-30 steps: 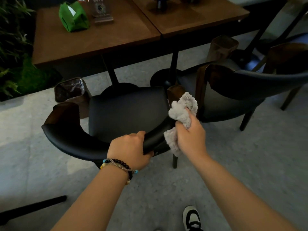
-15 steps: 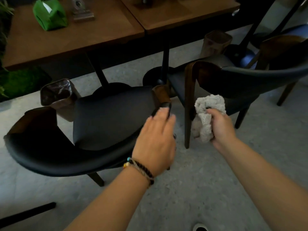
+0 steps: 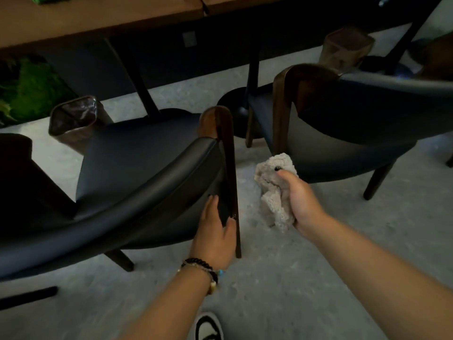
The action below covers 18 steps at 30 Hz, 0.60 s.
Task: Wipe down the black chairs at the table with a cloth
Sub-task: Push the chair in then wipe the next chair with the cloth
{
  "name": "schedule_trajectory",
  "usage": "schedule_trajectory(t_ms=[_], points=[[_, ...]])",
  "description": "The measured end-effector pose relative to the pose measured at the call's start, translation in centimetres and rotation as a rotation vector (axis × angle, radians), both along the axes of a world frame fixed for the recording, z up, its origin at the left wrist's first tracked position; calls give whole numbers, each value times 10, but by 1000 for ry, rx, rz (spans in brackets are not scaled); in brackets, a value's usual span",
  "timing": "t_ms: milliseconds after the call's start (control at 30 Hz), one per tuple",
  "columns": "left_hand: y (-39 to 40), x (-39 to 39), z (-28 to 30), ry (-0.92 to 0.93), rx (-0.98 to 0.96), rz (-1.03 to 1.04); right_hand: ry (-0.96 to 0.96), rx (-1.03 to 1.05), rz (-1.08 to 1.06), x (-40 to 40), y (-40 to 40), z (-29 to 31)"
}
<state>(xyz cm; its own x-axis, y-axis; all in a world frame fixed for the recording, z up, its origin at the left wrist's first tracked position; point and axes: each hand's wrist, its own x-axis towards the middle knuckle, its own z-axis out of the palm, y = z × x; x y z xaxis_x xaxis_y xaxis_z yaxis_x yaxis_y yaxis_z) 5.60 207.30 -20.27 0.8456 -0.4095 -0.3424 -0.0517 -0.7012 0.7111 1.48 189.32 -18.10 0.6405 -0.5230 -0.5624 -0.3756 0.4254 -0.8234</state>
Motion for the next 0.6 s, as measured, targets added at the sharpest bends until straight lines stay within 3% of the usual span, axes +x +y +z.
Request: schedule_trajectory(t_ms=[200,367,500,600], points=[[-19,34,-77,-87,-136,42,-178,6,-9,61,5,-52],[-18,65,-131,-270,-271,178,-512,-331,171,120,10,-80],[-13,67,-175,-358,-266,303,-539,-150,112,150,-13,-116],[-20,68,-188,-560,-188,121,-476,-86,137,150,-16,-170]])
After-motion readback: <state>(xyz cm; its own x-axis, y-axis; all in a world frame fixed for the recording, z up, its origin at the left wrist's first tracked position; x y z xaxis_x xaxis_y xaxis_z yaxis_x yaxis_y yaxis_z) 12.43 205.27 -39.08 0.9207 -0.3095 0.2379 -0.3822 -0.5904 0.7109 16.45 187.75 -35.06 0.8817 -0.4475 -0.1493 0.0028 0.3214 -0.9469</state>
